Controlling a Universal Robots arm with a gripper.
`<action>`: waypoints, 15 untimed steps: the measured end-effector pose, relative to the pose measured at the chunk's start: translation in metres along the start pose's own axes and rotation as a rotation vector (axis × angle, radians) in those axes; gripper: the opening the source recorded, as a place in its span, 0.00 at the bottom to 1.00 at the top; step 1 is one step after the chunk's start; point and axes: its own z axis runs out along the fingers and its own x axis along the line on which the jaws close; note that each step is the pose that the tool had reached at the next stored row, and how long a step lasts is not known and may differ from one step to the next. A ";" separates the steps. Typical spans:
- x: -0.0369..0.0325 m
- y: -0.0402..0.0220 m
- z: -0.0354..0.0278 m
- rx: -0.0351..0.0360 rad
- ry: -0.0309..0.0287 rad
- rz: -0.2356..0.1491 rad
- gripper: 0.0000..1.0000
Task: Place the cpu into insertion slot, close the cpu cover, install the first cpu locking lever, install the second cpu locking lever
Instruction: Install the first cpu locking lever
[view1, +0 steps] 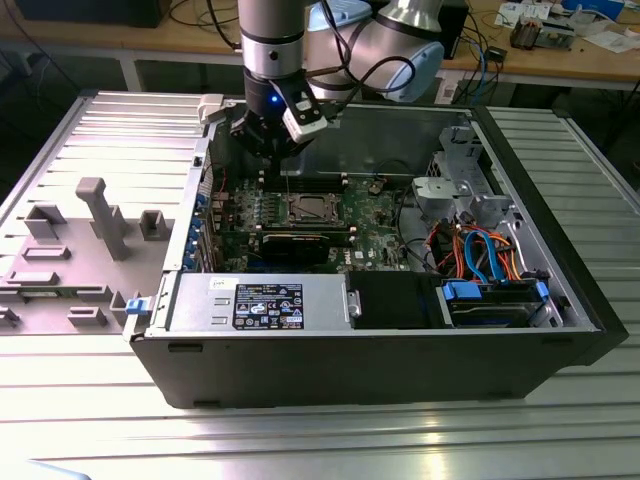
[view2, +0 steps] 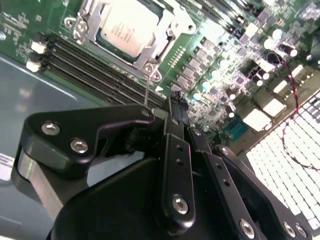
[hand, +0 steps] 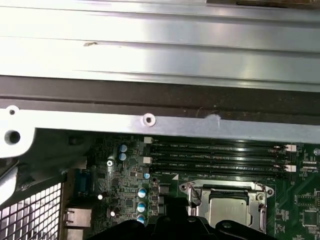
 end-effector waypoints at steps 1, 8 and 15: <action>-0.0028 0.0004 0.0001 0.0000 -0.0001 0.000 0.11; -0.0211 0.0023 0.0003 0.0000 0.0000 0.000 0.11; -0.0226 0.0021 0.0006 0.0000 -0.0001 0.001 0.11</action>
